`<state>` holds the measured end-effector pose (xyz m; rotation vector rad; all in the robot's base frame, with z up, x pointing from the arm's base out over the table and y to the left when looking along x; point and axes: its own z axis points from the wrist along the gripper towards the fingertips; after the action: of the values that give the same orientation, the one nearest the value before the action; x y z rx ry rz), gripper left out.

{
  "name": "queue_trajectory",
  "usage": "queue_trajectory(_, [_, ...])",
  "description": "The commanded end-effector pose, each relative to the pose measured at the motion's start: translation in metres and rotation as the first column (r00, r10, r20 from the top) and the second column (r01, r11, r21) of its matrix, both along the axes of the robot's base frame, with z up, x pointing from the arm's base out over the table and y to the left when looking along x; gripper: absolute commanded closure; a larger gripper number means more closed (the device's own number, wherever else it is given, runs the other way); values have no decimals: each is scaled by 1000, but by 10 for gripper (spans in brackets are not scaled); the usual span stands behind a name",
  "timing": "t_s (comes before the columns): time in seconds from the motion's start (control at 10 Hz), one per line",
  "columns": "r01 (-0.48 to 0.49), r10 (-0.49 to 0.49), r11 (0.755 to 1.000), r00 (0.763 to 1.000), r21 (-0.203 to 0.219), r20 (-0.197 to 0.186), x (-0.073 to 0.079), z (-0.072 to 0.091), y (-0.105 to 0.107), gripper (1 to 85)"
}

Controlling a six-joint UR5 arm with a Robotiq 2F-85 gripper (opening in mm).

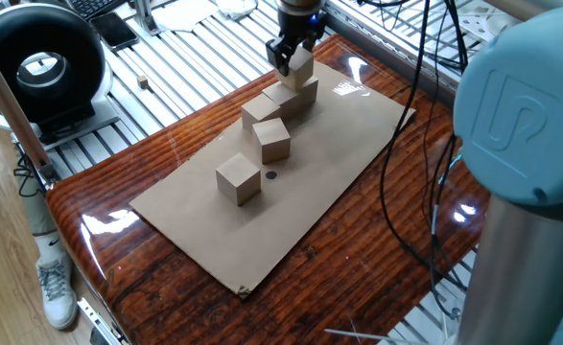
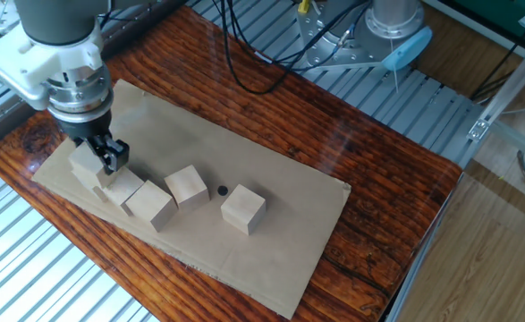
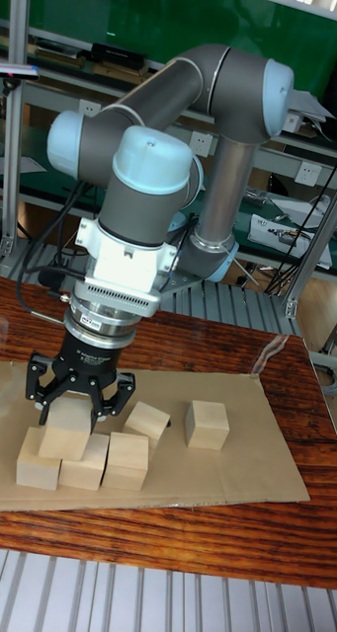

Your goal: Stack the blocks into a pyramid shape

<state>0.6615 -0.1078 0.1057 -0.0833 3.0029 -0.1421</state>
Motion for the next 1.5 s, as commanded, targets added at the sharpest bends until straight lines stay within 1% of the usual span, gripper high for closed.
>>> queue_trajectory(0.0, [14,-15,999,1000,44,20,5,0,9,830])
queue_trajectory(0.1, [20,-21,998,1000,51,23,7,-1,10,820])
queue_trajectory(0.2, [26,-28,998,999,60,23,8,-2,12,783])
queue_trajectory(0.4, [18,-20,997,999,73,30,9,-3,14,677])
queue_trajectory(0.5, [13,-15,997,999,72,32,9,-4,13,657])
queue_trajectory(0.7, [12,-14,999,1000,50,27,5,-6,5,603])
queue_trajectory(0.8, [12,-14,998,999,66,29,4,-8,7,473])
queue_trajectory(0.9, [5,-8,998,999,69,35,4,-9,7,463])
queue_trajectory(1.0, [4,-6,997,999,73,35,3,-10,7,420])
queue_trajectory(1.1, [4,-7,997,999,83,34,3,-11,9,400])
queue_trajectory(1.3, [-2,-1,996,999,94,34,3,-11,12,290])
queue_trajectory(1.4, [-12,8,996,999,91,37,4,-11,11,233])
